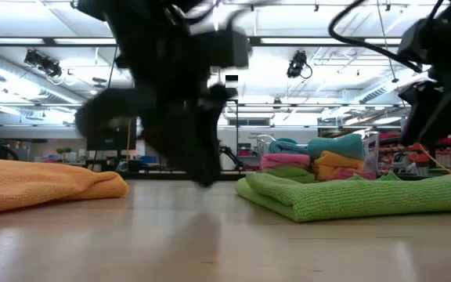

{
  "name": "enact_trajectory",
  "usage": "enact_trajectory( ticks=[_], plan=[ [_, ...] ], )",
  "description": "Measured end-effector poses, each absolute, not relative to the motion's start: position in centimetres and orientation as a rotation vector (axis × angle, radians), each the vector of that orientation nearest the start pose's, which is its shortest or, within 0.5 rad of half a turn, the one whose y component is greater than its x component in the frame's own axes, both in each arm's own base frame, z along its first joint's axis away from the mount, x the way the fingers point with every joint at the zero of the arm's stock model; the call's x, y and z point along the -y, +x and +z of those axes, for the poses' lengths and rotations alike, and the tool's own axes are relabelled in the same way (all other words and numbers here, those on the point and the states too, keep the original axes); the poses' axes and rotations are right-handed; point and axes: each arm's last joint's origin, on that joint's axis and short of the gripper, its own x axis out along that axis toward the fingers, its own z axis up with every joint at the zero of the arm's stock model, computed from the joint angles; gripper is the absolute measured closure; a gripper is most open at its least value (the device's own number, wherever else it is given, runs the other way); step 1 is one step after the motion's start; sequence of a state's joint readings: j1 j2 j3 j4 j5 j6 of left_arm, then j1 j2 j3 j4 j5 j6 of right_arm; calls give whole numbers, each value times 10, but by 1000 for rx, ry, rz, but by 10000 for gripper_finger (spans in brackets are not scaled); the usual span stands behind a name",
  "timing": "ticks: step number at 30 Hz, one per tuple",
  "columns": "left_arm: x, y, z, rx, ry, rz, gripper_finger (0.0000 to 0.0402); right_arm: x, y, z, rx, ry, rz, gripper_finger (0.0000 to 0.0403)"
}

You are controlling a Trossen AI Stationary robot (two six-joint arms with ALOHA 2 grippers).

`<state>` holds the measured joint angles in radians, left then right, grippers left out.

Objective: Fold microfiber towels
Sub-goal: Fold the green towel

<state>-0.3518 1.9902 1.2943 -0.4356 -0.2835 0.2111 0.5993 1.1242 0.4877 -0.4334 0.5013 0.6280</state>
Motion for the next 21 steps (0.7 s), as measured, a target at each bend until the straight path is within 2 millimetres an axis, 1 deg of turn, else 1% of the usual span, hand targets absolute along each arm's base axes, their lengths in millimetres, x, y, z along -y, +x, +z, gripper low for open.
enact_trajectory(
  ticks=[2,5,9,12,16,19,21],
  plan=[
    [122,367,153,-990,487,-150,311,-89,161,166,-858,74,-185,203],
    [107,358,144,-946,346,-117,316,-83,166,168,-843,128,-191,203],
    [85,358,143,-849,91,15,311,-70,173,168,-852,213,-237,203],
    [69,357,136,-871,-61,119,294,-58,178,168,-872,286,-271,203],
    [58,359,136,-829,-167,183,259,-44,182,167,-897,358,-289,203],
    [50,358,132,-816,-218,173,229,-37,184,167,-898,356,-305,203],
    [42,356,127,-805,-273,149,212,-35,185,167,-895,345,-301,203]
  ],
)
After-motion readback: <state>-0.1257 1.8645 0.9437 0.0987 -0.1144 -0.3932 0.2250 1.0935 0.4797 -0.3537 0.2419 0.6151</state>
